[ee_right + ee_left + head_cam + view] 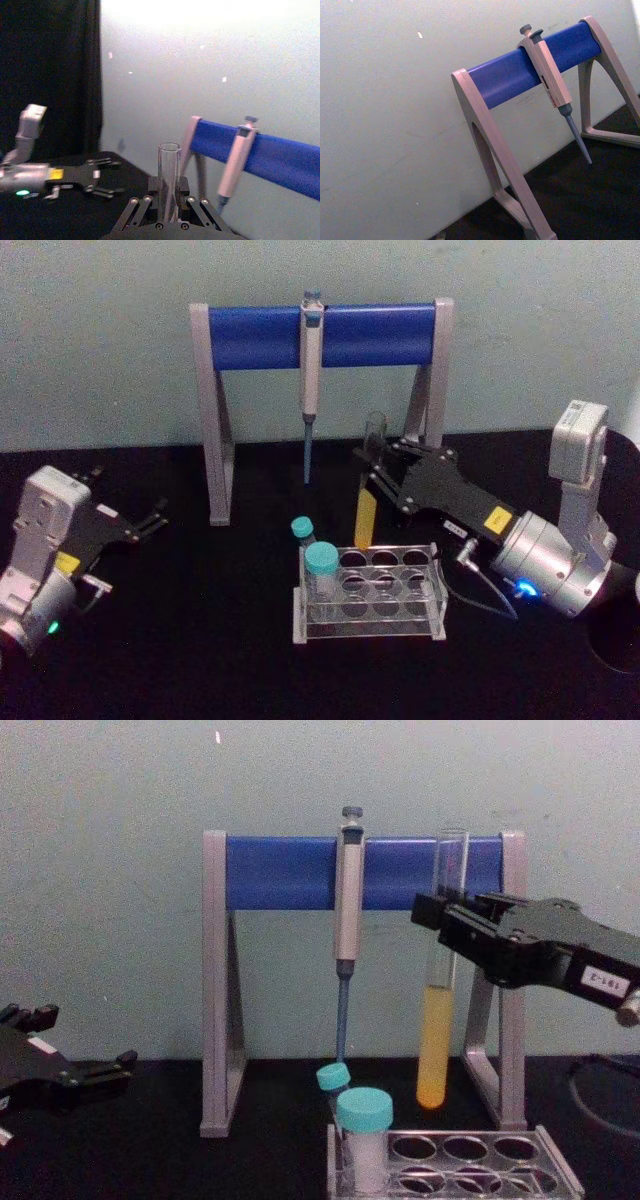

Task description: Pick up the test tube from the test tube rack, shake it, then place it back into the test tube rack.

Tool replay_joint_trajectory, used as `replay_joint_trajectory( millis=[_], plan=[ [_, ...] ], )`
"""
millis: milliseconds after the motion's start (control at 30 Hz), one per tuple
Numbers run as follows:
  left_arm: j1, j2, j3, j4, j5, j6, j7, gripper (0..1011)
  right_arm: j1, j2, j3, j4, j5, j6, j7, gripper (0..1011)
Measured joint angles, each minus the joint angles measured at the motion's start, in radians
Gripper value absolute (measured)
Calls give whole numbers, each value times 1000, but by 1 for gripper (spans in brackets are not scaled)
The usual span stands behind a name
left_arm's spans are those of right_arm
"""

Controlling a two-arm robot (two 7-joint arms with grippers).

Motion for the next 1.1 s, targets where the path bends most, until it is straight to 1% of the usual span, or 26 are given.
replay_joint_trajectory(
  millis=[100, 133, 167, 267, 367, 667, 1100],
  plan=[
    [0, 0, 0, 0, 0, 0, 0, 1001, 3, -19, 10, 18, -32, -32, -46, 229],
    [0, 0, 0, 0, 0, 0, 0, 1001, 3, -19, 10, 18, -32, -32, -46, 230],
    [0, 0, 0, 0, 0, 0, 0, 1001, 3, -24, 16, 20, -44, -38, -63, 230],
    [0, 0, 0, 0, 0, 0, 0, 1001, -2, -31, 27, 21, -60, -41, -83, 230],
    [0, 0, 0, 0, 0, 0, 0, 1001, -7, -35, 35, 19, -70, -40, -93, 230],
    [0, 0, 0, 0, 0, 0, 0, 1001, -18, -43, 50, 10, -81, -28, -98, 229],
    [0, 0, 0, 0, 0, 0, 0, 1001, -23, -48, 57, 5, -85, -16, -93, 229]
  ],
)
